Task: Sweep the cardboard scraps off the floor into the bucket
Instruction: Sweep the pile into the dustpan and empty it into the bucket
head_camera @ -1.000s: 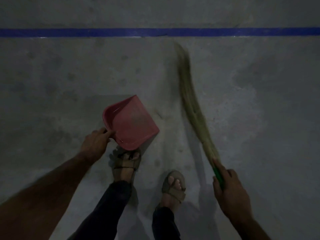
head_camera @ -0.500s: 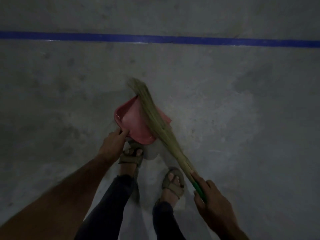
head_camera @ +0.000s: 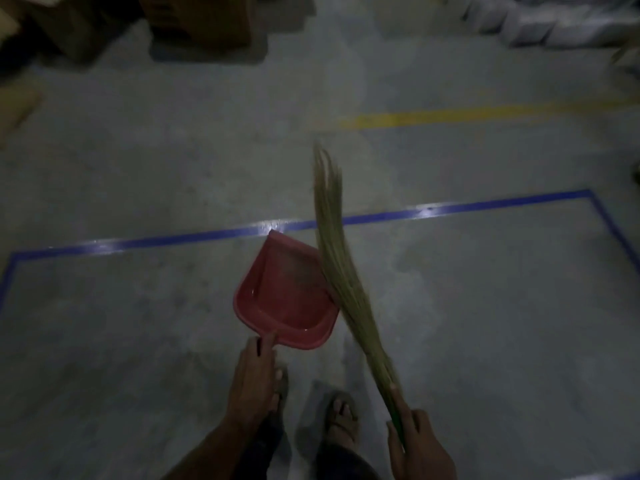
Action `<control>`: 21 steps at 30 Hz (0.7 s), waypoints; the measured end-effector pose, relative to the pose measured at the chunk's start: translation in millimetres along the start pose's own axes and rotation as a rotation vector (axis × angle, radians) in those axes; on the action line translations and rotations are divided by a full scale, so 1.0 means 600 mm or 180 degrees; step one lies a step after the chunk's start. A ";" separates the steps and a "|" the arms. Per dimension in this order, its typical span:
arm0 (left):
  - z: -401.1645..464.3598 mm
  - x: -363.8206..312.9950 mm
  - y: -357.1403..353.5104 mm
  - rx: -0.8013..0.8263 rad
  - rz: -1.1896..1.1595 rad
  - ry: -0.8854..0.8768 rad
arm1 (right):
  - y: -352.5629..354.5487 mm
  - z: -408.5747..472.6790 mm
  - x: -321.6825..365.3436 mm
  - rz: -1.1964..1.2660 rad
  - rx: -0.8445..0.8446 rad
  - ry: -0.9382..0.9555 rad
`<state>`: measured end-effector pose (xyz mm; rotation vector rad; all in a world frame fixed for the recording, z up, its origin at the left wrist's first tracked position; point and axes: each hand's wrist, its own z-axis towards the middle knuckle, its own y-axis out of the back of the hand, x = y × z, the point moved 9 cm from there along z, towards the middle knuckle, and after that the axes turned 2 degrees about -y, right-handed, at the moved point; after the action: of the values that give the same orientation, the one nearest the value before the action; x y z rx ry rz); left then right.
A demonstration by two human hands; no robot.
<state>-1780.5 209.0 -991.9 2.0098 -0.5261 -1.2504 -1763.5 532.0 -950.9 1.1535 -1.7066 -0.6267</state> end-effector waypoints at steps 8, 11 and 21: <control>-0.087 -0.162 0.197 -0.0655 0.0640 -0.1014 | 0.155 -0.164 0.126 -0.0247 -0.0970 0.0016; -0.117 -0.173 0.255 -0.0741 0.0771 -0.1450 | 0.155 -0.240 0.155 -0.0230 -0.1244 -0.0174; -0.261 -0.119 0.343 -0.0040 0.0849 -0.2234 | 0.042 -0.564 0.246 0.0097 -0.1603 -0.1175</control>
<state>-1668.1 171.8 -751.0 1.3846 -1.0685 -1.7595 -1483.7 439.8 -727.0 0.6797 -1.7188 -1.2270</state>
